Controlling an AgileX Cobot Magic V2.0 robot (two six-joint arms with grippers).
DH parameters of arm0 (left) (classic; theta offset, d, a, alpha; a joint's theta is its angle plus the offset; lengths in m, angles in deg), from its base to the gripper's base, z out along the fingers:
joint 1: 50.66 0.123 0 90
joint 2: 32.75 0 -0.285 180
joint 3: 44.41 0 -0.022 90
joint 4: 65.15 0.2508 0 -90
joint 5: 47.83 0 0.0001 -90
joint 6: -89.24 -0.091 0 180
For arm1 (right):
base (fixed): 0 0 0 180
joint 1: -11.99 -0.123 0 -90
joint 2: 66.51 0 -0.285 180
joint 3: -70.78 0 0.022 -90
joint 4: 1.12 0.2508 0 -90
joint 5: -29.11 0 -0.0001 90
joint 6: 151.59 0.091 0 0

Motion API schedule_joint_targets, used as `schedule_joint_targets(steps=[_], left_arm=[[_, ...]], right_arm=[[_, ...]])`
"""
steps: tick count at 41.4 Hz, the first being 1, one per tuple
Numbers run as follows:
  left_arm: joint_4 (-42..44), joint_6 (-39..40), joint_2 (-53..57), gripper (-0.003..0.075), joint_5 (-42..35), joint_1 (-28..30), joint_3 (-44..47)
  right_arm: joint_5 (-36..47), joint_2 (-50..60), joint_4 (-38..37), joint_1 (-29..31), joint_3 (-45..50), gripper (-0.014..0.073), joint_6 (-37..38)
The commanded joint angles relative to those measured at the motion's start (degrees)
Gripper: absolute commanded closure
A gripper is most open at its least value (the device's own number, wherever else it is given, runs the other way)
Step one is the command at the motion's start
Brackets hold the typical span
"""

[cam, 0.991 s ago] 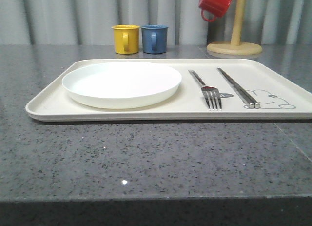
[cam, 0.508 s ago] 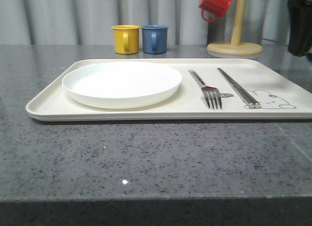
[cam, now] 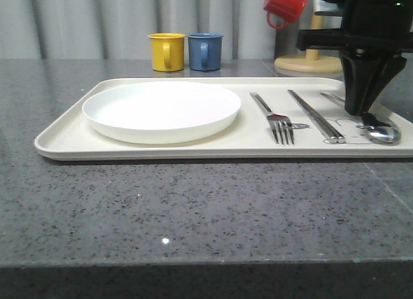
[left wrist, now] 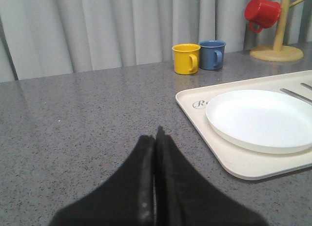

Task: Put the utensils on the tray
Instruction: 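Lower the spoon onto the tray beside the chopsticks and release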

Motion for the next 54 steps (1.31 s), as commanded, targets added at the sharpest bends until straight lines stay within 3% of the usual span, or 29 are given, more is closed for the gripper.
schedule_joint_targets(steps=[1, 11, 20, 23, 33, 39, 50, 54], left_arm=[[-0.54, 0.63, -0.51, 0.0739, -5.07, 0.14, -1.54], [-0.54, 0.63, -0.51, 0.0739, -5.07, 0.14, -1.54], [-0.54, 0.63, -0.51, 0.0739, -5.07, 0.14, -1.54], [-0.54, 0.63, -0.51, 0.0739, -5.07, 0.14, -1.54], [-0.54, 0.63, -0.51, 0.0739, -5.07, 0.14, -1.54], [-0.54, 0.63, -0.51, 0.0739, -5.07, 0.14, -1.54], [-0.54, 0.63, -0.51, 0.0739, -5.07, 0.14, -1.54], [-0.54, 0.63, -0.51, 0.0739, -5.07, 0.14, -1.54]], right_arm=[[0.8, 1.97, -1.31, 0.05, -1.51, 0.0633, 0.51], [0.91, 1.96, -1.31, 0.05, -1.51, 0.06, 0.51], [2.19, 2.92, -1.36, 0.05, -1.56, 0.0333, 0.51], [2.87, 3.87, -1.36, 0.05, -1.56, 0.0285, 0.51], [3.91, 9.73, -2.88, 0.05, -1.56, 0.0276, 0.51], [2.48, 14.74, -4.92, 0.05, -1.56, 0.0323, -0.67], [2.22, 25.41, -6.07, 0.05, -1.56, 0.0627, -4.01], [2.22, 28.91, -6.07, 0.05, -1.37, 0.0694, -4.57]])
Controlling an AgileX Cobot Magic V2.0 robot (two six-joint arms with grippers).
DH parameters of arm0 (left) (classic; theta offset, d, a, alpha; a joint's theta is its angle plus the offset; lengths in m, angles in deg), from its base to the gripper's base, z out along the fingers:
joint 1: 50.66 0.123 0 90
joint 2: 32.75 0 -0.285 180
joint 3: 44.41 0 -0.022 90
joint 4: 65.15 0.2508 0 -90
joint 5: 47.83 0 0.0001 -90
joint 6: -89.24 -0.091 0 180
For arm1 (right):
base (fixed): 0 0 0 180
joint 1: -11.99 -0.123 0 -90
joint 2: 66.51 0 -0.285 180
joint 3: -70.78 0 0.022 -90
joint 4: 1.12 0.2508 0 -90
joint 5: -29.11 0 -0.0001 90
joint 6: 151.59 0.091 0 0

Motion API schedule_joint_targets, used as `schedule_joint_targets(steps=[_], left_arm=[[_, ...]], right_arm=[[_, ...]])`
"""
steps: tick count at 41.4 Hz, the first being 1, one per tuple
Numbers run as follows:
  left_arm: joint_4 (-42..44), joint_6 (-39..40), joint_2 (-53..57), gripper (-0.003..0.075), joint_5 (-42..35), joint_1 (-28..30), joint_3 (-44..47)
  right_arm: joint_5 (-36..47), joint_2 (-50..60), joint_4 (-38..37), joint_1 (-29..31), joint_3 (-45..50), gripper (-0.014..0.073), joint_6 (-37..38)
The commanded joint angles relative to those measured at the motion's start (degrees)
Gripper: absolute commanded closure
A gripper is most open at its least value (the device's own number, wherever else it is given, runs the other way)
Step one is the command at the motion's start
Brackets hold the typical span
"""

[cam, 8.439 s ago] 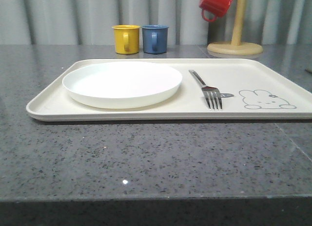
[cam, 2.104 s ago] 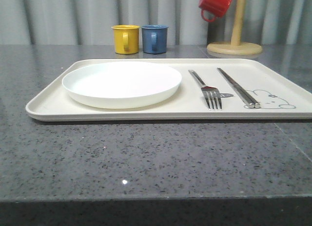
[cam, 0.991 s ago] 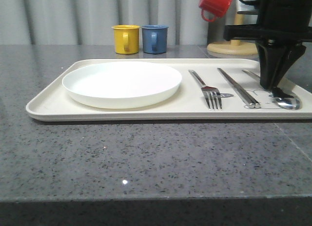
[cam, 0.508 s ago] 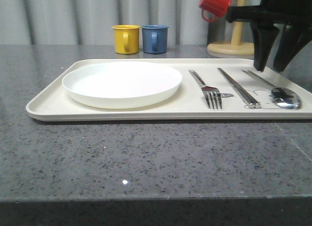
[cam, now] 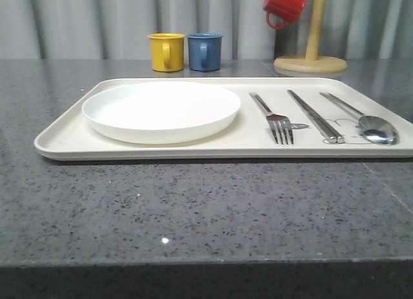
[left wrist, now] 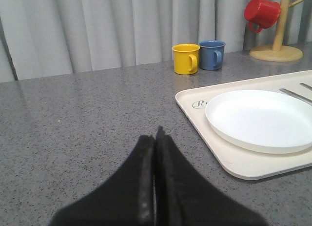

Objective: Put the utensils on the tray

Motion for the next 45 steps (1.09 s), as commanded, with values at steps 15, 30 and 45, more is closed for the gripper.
schedule_joint_targets(steps=[15, 30, 45], left_arm=[[-0.54, 0.63, -0.51, 0.0739, -5.07, 0.14, -1.54], [-0.54, 0.63, -0.51, 0.0739, -5.07, 0.14, -1.54], [-0.54, 0.63, -0.51, 0.0739, -5.07, 0.14, -1.54]], right_arm=[[12.57, 22.89, -0.74, 0.05, 15.9, 0.0707, -11.61], [34.03, 50.14, -0.51, 0.05, 49.79, 0.0707, -11.61], [44.24, 75.46, -0.51, 0.05, 65.43, 0.0707, -11.61]])
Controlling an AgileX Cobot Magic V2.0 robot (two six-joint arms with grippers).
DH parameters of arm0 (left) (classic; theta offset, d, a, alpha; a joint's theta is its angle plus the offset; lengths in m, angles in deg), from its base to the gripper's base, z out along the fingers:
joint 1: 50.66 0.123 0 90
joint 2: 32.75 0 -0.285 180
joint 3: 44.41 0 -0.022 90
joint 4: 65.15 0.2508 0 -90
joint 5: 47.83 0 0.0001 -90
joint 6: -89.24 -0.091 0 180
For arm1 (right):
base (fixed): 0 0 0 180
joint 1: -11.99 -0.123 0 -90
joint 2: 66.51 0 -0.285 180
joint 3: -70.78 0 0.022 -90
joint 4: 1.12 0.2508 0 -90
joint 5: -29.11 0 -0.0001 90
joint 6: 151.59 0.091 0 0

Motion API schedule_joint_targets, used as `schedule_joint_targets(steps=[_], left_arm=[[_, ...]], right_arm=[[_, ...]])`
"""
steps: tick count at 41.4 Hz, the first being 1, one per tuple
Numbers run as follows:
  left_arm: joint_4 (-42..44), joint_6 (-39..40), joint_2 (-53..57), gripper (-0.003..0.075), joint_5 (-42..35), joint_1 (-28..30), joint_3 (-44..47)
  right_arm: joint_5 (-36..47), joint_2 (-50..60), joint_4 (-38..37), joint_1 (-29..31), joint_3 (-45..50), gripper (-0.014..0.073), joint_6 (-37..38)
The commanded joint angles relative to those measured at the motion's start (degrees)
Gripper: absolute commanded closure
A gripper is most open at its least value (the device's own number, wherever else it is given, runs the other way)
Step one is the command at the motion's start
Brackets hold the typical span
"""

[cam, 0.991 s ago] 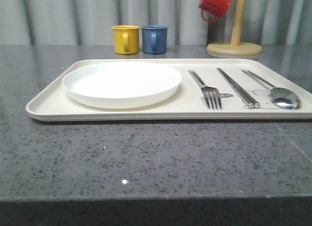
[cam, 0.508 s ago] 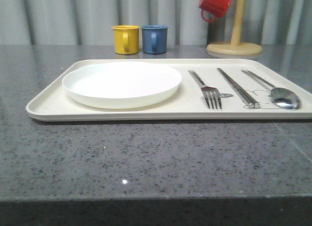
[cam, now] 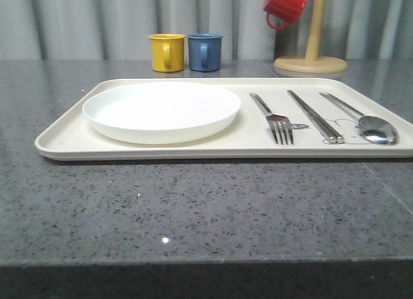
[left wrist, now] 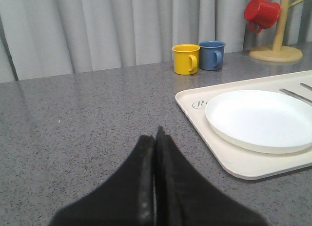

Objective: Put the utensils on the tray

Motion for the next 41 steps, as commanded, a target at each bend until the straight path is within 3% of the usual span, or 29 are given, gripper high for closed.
schedule_joint_targets(steps=[1, 41], left_arm=[[-0.54, 0.63, -0.51, 0.0739, -5.07, 0.14, -1.54], [-0.54, 0.63, -0.51, 0.0739, -5.07, 0.14, -1.54]], right_arm=[[5.84, 2.34, -0.51, 0.05, -0.93, 0.0707, -0.59], [5.6, 3.08, -0.51, 0.05, -0.93, 0.0707, -0.59]])
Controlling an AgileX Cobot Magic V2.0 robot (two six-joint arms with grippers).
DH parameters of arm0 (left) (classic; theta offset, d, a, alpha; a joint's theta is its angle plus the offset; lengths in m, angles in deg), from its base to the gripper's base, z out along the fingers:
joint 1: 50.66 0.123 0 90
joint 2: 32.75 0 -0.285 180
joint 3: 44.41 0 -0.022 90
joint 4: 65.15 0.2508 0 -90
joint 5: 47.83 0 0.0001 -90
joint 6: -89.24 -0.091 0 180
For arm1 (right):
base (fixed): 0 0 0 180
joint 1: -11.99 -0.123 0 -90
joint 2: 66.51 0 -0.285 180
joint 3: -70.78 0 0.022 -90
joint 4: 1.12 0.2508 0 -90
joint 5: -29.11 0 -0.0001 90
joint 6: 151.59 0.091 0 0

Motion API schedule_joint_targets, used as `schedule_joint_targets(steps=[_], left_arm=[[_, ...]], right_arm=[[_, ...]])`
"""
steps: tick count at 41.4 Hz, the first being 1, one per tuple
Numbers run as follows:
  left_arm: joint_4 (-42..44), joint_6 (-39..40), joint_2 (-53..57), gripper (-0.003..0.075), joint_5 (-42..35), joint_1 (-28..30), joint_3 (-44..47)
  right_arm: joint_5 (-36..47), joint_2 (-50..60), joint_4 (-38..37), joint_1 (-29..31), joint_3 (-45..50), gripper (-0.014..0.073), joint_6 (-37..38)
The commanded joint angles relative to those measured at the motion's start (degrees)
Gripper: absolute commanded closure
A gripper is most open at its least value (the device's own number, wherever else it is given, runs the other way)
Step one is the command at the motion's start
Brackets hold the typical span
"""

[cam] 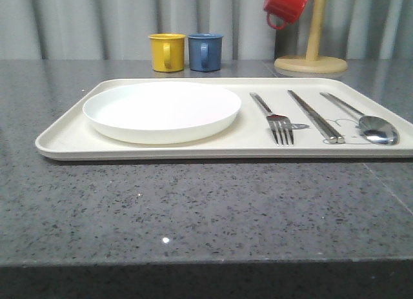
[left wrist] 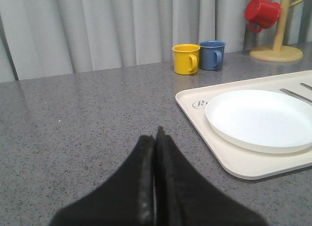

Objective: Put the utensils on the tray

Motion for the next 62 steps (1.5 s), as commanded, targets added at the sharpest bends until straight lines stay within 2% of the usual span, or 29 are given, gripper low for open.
schedule_joint_targets(steps=[1, 11, 16, 25, 62], left_arm=[[-0.54, 0.63, -0.48, 0.0739, -5.32, 0.14, -1.3], [-0.42, 0.63, 1.33, 0.0739, -12.41, 6.99, 5.41], [-0.42, 0.63, 1.33, 0.0739, -19.0, 10.33, 11.37], [-0.42, 0.63, 1.33, 0.0739, -27.98, 11.43, 21.31], [-0.42, 0.63, 1.23, 0.0739, -27.47, 11.43, 21.38]], right_arm=[[4.93, -0.54, -0.51, 0.05, -1.34, 0.0707, -0.49], [4.79, -0.54, -0.51, 0.05, -1.34, 0.0707, -0.49], [4.79, -0.54, -0.51, 0.05, -1.34, 0.0707, -0.49], [4.79, -0.54, -0.51, 0.05, -1.34, 0.0707, -0.49], [4.73, -0.54, -0.51, 0.05, -1.34, 0.0707, -0.49]])
